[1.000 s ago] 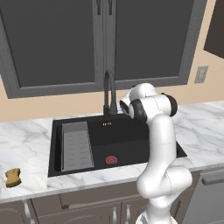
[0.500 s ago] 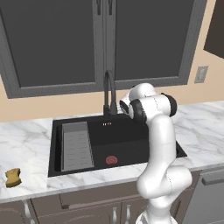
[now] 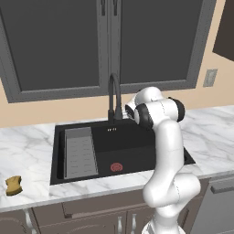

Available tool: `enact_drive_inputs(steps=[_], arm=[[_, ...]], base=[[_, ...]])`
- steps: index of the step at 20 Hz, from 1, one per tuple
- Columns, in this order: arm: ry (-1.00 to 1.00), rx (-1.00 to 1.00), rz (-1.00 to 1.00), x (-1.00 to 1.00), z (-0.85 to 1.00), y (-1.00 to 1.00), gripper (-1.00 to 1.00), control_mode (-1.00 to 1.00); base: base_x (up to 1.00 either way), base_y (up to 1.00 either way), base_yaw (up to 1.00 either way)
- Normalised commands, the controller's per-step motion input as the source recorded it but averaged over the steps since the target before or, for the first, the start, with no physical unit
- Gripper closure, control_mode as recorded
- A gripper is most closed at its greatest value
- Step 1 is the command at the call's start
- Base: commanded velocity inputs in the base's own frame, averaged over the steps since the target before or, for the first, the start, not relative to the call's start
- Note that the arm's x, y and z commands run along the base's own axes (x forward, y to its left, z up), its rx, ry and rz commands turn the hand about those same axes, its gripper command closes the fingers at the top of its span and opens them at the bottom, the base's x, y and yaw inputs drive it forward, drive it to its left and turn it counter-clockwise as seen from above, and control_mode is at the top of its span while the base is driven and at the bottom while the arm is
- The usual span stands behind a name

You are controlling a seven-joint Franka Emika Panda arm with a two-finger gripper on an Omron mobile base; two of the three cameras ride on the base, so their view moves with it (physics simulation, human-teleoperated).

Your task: Soak the sponge with water for a few seconds and then drop it inside the sink.

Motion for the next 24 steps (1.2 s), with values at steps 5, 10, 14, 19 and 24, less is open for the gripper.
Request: enact_drive_inputs(steps=[5, 10, 14, 19, 24], arm=[[0.00, 0.01, 0.00, -0.03, -0.09, -0.44, -1.00, -1.00], [0.00, 0.01, 0.00, -0.09, -0.16, -0.46, -1.00, -1.00], [0.00, 0.04, -0.01, -0.16, -0.16, -0.43, -1.00, -1.00], [0.00, 0.06, -0.02, -0.25, -0.18, -0.35, -1.00, -1.00], [0.00, 0.08, -0.03, -0.25, -0.24, -0.29, -1.00, -1.00]], base=[[0.00, 0.00, 0.00], [0.00, 0.00, 0.00], [0.00, 0.00, 0.00], [0.00, 0.00, 0.00], [0.00, 0.00, 0.00]])
